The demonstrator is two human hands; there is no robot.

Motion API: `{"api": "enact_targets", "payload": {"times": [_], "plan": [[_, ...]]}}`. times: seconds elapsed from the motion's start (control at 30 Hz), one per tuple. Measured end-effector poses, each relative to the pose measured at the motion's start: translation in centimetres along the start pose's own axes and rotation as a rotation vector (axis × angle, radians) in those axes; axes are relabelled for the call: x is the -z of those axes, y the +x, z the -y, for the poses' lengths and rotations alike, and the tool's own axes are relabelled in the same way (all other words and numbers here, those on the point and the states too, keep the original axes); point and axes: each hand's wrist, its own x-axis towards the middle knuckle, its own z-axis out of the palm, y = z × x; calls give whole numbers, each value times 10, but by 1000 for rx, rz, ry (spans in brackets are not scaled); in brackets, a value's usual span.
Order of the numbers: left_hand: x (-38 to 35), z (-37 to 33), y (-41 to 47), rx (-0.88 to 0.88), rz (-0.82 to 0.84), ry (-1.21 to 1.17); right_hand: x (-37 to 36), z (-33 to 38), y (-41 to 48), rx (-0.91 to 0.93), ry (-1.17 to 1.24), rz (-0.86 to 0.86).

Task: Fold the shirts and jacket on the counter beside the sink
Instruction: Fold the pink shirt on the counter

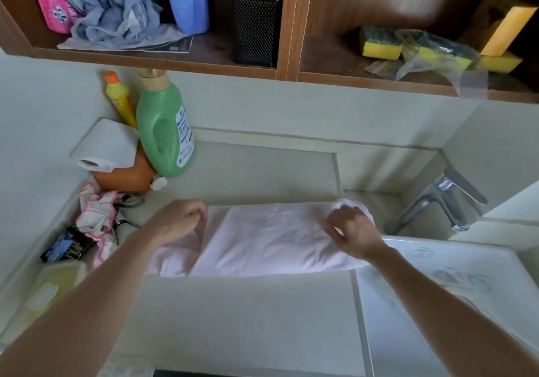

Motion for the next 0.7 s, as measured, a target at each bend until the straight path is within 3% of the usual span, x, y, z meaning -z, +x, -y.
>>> {"api": "enact_targets", "payload": {"times": [0.07,0.1,0.17,0.27,0.33,0.43,0.57,0.7], "plan": [[-20,-33,5,-185,-339,22,-14,31,25,-36,-38,-119],[-35,-50,6,-276,-385,70,-25,49,37,-78,11,-65],[-68,-69,9,-331,-295,292,-47,78,52,-133,119,63],[-94,-34,2,-133,-85,542,-71,77,48,-204,43,205],[-94,11,-12,-97,-108,529,-76,46,28,-353,-36,315],[-90,40,-24,-177,-207,576,-76,-3,-8,-561,-91,321],[-88,36,-14,-175,-308,367,-72,-17,-11,-731,11,391],[-77,36,-12,-15,-474,-54,-65,-10,-4,-805,-2,92]]}}
